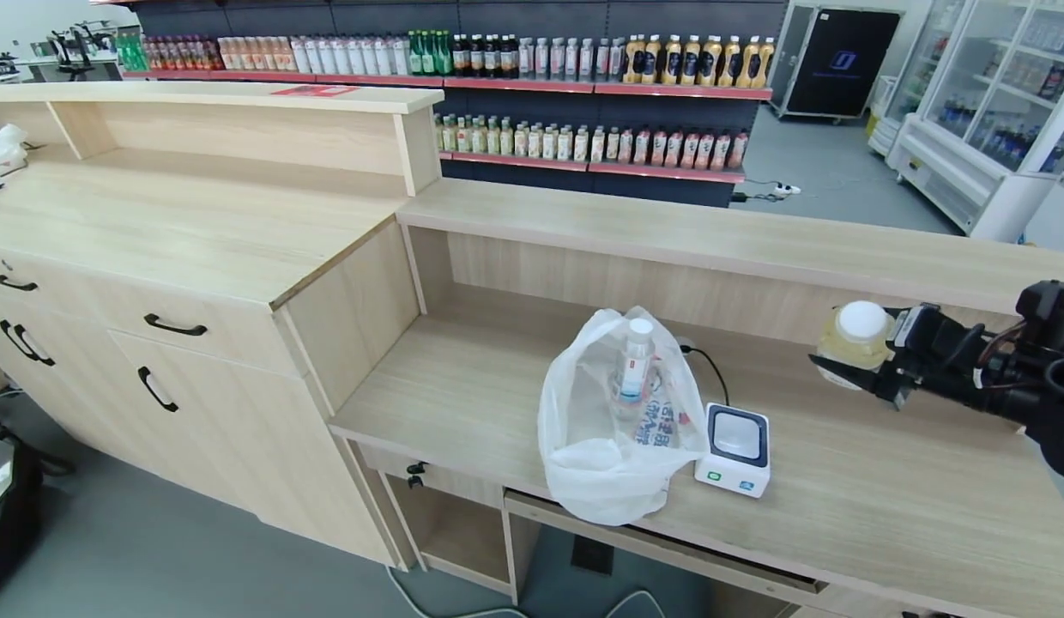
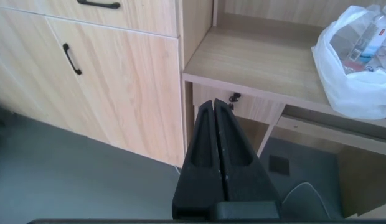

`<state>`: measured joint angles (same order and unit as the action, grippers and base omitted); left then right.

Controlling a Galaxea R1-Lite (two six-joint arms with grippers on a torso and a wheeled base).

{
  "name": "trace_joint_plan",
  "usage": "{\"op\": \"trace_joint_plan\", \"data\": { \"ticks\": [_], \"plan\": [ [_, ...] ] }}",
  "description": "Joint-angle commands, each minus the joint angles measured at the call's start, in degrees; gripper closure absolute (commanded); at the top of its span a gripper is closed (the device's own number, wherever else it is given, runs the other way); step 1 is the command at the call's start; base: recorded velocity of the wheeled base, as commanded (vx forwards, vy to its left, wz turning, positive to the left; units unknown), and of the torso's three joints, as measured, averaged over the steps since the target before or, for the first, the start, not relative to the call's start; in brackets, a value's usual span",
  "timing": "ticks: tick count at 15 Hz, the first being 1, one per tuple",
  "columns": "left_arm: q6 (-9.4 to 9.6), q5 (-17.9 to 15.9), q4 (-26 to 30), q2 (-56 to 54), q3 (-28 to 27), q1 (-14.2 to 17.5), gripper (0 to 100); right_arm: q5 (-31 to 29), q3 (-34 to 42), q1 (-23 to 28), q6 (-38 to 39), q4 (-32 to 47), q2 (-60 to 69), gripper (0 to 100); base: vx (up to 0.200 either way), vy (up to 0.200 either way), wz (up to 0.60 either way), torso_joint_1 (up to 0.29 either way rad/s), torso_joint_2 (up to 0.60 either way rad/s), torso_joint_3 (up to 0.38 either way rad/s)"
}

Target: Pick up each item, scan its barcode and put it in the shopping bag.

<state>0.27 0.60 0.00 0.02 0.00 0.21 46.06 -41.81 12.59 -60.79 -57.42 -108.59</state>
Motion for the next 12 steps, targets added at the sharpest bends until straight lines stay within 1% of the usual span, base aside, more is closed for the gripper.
{"op": "trace_joint_plan", "data": {
  "ticks": [1,3,4,7,12],
  "plan": [
    [0.00,0.0,0.0,0.0,0.0,0.1,100,1.8,-0.1,1.6,-0.4,0.0,-3.0,100,0.000,0.000,0.00,0.000,0.00,0.000],
    [0.00,0.0,0.0,0.0,0.0,0.1,100,5.4,-1.1,1.8,-1.3,-0.2,-5.6,100,0.000,0.000,0.00,0.000,0.00,0.000],
    [0.00,0.0,0.0,0.0,0.0,0.1,100,6.2,-1.5,1.8,-1.4,-0.2,-6.1,100,0.000,0.000,0.00,0.000,0.00,0.000],
    [0.00,0.0,0.0,0.0,0.0,0.1,100,10.5,-3.6,1.4,-2.7,-3.6,-10.2,100,0.000,0.000,0.00,0.000,0.00,0.000],
    [0.00,0.0,0.0,0.0,0.0,0.1,100,12.3,-4.5,-0.2,-3.6,-4.8,-14.1,100,0.000,0.000,0.00,0.000,0.00,0.000]
  ]
}}
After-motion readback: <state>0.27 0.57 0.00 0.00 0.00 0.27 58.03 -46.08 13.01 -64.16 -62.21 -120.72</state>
